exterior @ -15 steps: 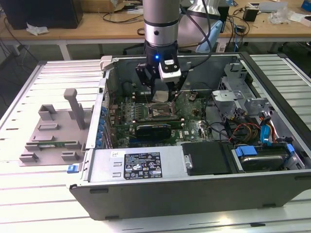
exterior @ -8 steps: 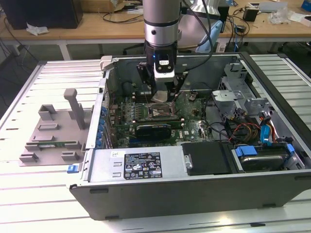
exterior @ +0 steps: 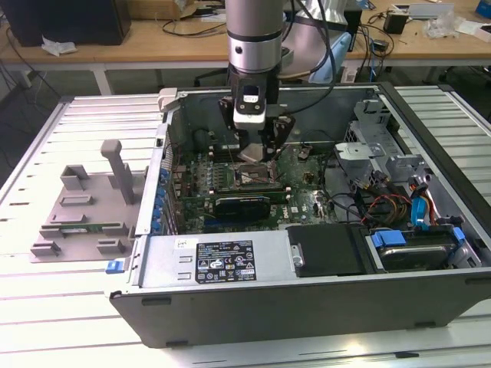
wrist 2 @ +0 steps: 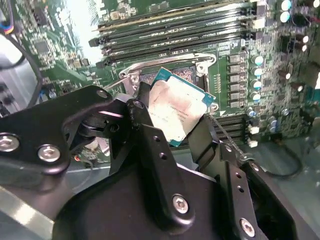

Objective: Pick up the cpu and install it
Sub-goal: 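Place the cpu into insertion slot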

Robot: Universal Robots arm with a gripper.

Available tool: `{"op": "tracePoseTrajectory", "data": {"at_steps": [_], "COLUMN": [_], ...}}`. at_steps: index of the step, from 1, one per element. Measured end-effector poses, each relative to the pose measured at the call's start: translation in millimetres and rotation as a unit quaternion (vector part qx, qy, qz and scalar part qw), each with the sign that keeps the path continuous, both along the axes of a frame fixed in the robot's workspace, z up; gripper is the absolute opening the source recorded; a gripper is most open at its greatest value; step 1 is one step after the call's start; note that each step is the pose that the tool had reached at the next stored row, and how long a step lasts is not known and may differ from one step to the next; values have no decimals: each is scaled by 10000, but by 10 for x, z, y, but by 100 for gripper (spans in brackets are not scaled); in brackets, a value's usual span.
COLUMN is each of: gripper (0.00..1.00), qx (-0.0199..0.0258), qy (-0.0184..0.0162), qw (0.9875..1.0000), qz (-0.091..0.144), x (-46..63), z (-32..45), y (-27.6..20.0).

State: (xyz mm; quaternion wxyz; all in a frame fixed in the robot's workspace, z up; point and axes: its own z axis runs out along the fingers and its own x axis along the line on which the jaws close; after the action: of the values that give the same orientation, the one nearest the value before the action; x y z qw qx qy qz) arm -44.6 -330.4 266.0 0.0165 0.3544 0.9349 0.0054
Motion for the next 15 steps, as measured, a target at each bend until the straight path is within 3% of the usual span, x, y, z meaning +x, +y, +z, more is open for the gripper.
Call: {"op": "tracePoseTrajectory", "data": {"at_steps": [2,5,8,10,15], "gripper": [55,55,55,55,55], "qx": [0,0,0,0,0], "qy": [0,0,0,0,0], "qw": [9989,9970,9938,9914,9829], "qz": [-473,-768,-1114,-1309,-1841], "x": [0,0,0,0,0], "z": [0,0,0,0,0], "y": [0,0,0,0,0]}}
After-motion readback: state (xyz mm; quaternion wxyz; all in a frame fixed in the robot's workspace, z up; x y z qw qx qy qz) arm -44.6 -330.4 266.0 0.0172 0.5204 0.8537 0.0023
